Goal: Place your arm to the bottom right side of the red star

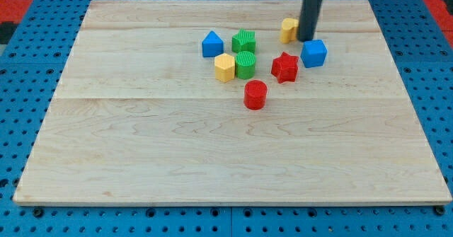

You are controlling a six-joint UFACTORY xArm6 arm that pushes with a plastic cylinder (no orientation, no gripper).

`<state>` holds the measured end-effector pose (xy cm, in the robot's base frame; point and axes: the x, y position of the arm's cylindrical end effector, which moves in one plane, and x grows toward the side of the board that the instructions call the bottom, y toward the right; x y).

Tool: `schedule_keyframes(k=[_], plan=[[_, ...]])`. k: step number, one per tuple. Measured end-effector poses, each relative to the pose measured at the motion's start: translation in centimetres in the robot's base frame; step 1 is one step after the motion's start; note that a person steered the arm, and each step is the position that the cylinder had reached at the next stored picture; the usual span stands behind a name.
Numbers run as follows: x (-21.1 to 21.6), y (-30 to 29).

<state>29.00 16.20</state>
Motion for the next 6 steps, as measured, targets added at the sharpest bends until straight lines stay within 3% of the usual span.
schedule_keyframes(k=[1, 3, 5, 6], plan=[[0.8, 3.3], [8.8, 3.9], [9.1, 1.6], [15.5, 0.7]])
